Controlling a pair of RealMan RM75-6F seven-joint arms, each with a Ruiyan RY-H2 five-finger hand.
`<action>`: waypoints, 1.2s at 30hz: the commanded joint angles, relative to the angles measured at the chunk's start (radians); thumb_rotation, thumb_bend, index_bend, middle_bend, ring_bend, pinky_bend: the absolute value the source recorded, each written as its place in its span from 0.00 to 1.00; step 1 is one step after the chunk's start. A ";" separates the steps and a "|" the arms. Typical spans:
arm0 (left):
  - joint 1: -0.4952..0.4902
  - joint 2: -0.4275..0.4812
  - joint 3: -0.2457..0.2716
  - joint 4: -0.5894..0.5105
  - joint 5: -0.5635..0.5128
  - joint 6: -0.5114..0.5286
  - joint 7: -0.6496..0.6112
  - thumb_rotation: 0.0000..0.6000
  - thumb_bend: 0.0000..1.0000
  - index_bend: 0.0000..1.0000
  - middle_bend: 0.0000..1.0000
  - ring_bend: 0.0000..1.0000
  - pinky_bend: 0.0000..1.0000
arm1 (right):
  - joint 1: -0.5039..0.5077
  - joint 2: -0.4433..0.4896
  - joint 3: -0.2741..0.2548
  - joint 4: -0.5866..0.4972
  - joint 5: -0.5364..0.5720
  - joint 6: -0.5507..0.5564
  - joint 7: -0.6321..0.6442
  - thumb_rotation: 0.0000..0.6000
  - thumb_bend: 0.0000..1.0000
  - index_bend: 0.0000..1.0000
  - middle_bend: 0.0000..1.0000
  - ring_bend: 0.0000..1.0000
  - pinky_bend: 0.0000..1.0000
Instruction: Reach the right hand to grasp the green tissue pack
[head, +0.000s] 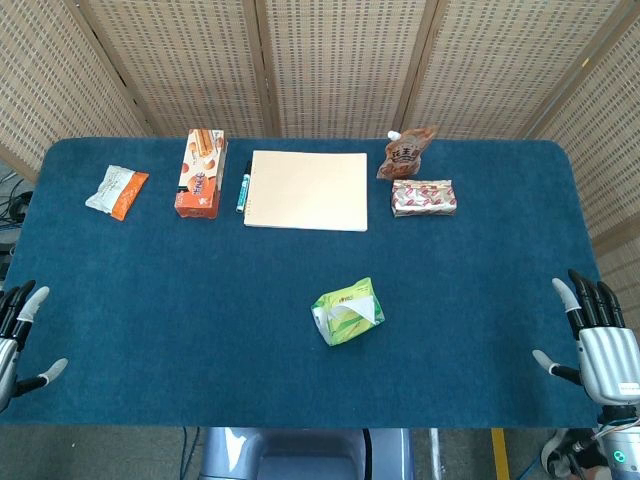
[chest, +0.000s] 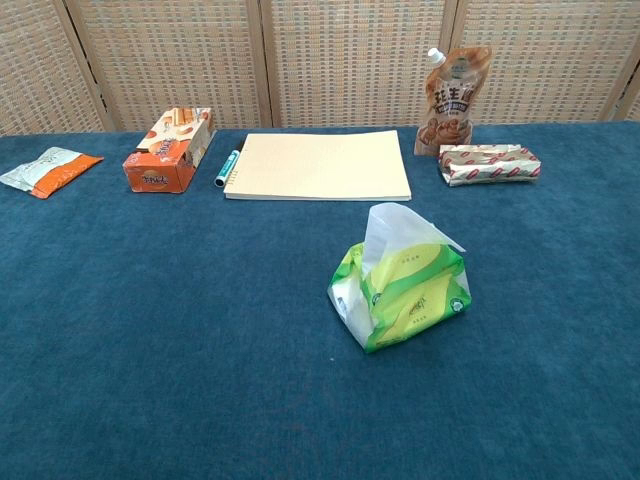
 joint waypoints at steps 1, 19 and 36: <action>0.000 0.000 0.000 -0.001 -0.001 -0.001 0.002 1.00 0.00 0.00 0.00 0.00 0.00 | 0.000 0.000 0.001 0.000 0.000 0.001 0.001 1.00 0.00 0.00 0.00 0.00 0.00; -0.005 0.004 -0.012 -0.018 -0.026 -0.011 0.006 1.00 0.00 0.00 0.00 0.00 0.00 | 0.196 0.034 0.003 -0.080 -0.132 -0.234 0.072 1.00 0.00 0.00 0.00 0.00 0.00; -0.014 0.028 -0.036 -0.031 -0.078 -0.034 -0.038 1.00 0.00 0.00 0.00 0.00 0.00 | 0.513 -0.186 0.117 -0.144 0.056 -0.650 -0.204 1.00 0.05 0.13 0.07 0.00 0.10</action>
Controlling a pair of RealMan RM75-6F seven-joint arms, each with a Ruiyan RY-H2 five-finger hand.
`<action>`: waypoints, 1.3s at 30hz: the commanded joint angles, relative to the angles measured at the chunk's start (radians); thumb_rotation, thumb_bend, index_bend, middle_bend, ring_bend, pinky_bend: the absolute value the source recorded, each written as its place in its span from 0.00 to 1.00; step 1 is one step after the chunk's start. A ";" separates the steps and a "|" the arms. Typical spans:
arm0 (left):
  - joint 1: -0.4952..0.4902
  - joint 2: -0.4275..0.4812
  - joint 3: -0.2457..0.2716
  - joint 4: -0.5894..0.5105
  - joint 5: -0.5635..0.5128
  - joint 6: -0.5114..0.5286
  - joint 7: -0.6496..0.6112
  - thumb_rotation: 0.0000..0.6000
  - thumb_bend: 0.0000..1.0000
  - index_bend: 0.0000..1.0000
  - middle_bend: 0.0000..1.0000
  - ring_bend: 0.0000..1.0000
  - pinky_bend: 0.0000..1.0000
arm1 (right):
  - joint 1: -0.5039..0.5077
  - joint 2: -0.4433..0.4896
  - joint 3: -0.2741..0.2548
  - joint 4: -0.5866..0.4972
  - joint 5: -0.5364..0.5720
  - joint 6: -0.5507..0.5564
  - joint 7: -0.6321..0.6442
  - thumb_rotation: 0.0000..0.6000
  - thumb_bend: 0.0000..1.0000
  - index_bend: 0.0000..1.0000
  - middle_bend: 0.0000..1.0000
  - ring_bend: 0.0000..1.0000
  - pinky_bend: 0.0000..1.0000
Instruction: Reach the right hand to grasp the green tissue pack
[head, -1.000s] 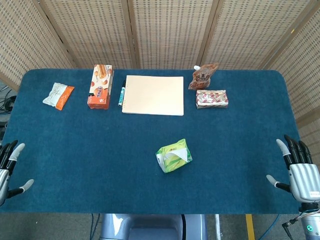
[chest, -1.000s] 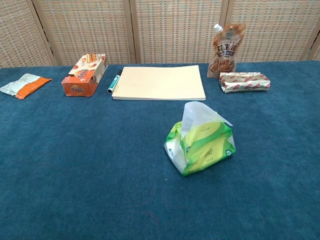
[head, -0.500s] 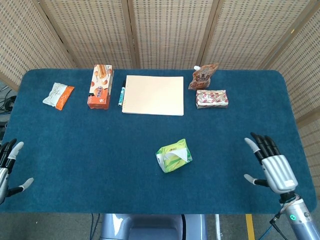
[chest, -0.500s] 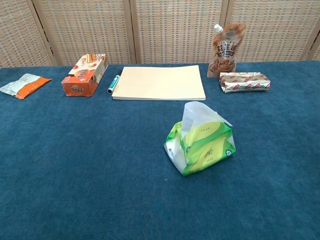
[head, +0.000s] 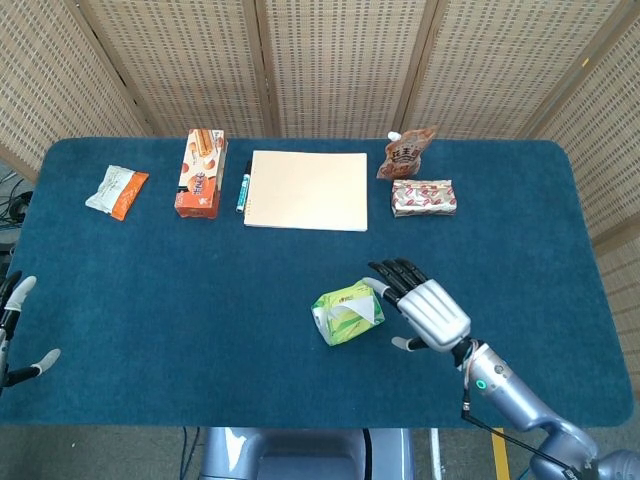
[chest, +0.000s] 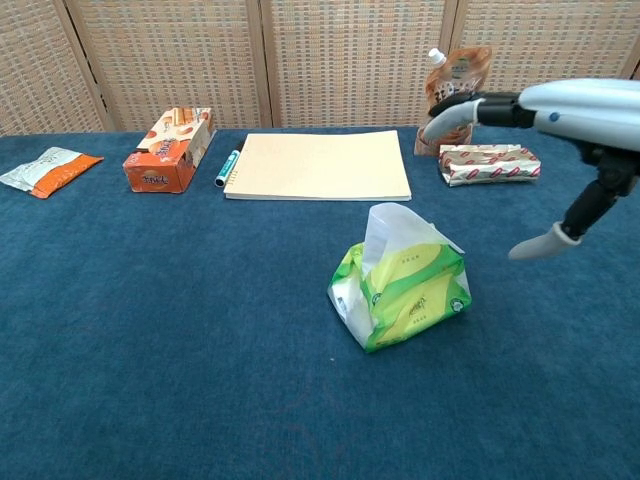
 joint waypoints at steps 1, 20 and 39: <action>-0.001 0.005 -0.002 -0.003 -0.002 -0.001 -0.008 1.00 0.00 0.00 0.00 0.00 0.00 | 0.055 -0.075 0.029 -0.005 0.110 -0.085 -0.101 1.00 0.06 0.14 0.08 0.00 0.12; -0.009 0.029 -0.008 -0.020 -0.019 -0.021 -0.048 1.00 0.00 0.00 0.00 0.00 0.00 | 0.135 -0.325 0.047 0.152 0.264 -0.019 -0.265 1.00 0.67 0.63 0.61 0.57 0.65; -0.005 0.031 -0.003 -0.020 -0.009 -0.014 -0.054 1.00 0.00 0.00 0.00 0.00 0.00 | 0.128 -0.201 0.234 -0.015 0.150 0.238 -0.082 1.00 0.72 0.67 0.65 0.62 0.68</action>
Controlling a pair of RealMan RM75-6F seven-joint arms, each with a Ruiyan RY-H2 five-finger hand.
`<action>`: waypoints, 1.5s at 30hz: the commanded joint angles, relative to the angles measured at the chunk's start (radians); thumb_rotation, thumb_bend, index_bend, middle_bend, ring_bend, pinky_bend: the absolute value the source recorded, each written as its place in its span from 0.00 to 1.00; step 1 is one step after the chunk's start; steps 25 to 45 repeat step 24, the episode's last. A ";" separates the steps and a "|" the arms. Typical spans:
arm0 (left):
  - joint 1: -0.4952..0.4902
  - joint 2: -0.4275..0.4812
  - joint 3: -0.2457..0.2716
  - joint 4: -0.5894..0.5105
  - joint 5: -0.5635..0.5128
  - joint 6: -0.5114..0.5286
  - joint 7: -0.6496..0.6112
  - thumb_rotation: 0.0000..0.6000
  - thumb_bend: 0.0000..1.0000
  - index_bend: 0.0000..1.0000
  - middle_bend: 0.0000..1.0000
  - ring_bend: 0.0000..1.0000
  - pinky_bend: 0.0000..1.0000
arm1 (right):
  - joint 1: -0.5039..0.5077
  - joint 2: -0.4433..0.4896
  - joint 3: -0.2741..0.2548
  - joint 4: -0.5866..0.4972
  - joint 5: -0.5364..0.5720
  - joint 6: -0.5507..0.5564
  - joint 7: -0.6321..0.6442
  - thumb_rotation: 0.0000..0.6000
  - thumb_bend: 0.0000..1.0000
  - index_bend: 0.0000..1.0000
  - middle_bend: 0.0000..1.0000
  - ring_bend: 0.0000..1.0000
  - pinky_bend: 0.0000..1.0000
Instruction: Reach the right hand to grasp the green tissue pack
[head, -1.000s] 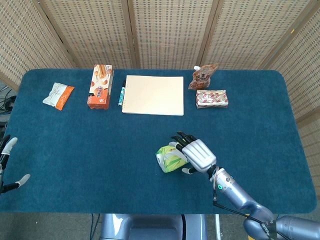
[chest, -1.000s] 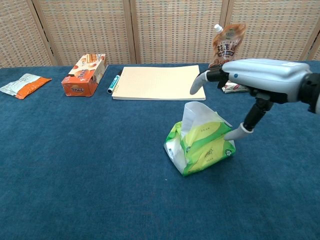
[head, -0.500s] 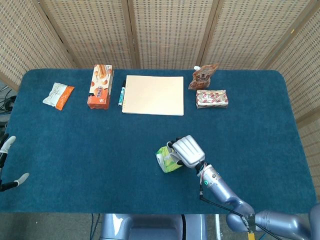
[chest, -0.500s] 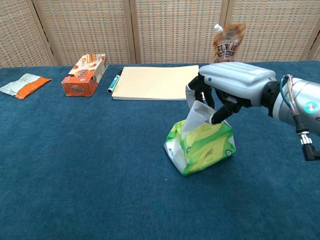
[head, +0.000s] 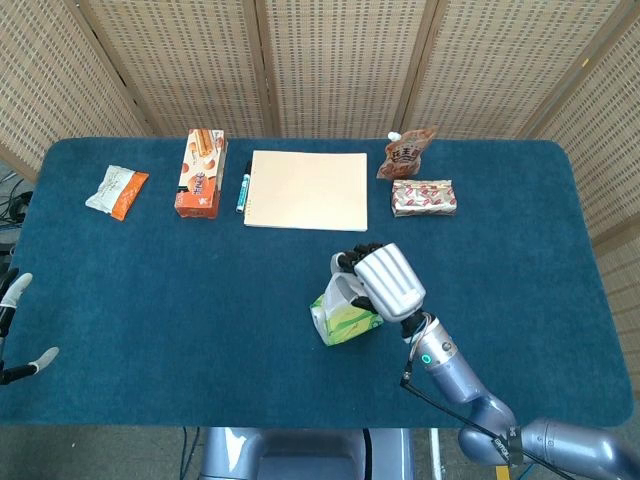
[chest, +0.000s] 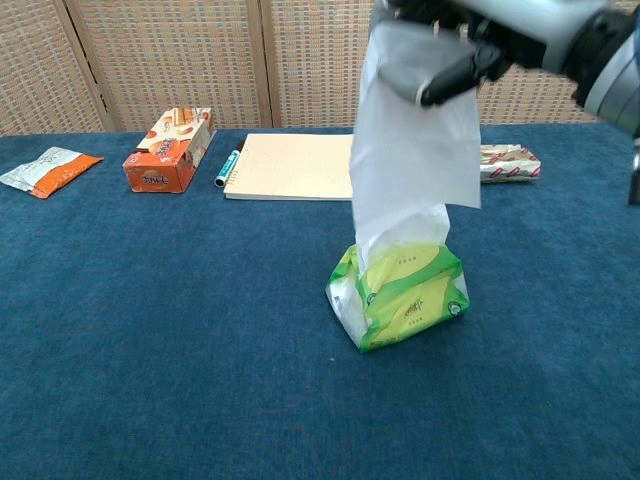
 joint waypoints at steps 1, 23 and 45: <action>0.000 0.000 0.001 0.000 0.002 0.001 -0.001 1.00 0.00 0.00 0.00 0.00 0.00 | 0.006 0.049 0.102 -0.060 0.077 0.032 0.044 1.00 0.72 0.67 0.65 0.62 0.68; -0.022 0.010 -0.018 0.026 -0.063 -0.058 -0.046 1.00 0.00 0.00 0.00 0.00 0.00 | 0.125 -0.161 0.254 0.308 0.961 -0.314 0.360 1.00 0.72 0.67 0.65 0.62 0.68; -0.023 0.010 -0.019 0.027 -0.065 -0.060 -0.046 1.00 0.00 0.00 0.00 0.00 0.00 | 0.127 -0.165 0.254 0.317 0.966 -0.322 0.365 1.00 0.72 0.67 0.65 0.62 0.68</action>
